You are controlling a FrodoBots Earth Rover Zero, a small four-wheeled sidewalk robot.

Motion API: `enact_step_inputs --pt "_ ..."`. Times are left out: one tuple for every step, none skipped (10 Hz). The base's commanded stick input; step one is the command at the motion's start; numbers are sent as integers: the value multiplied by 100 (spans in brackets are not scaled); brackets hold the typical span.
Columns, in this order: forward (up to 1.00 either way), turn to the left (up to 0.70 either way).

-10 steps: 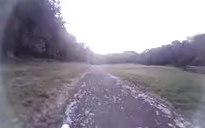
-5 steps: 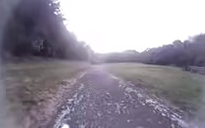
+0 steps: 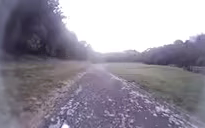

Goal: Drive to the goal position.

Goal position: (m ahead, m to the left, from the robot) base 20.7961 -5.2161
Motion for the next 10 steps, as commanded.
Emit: enact_step_inputs --pt "70 0" --pt "70 0" --pt "70 0" --pt "70 0" --pt "70 0" --pt "70 0" --pt "70 0" --pt "70 0" --pt "70 0" --pt "70 0"
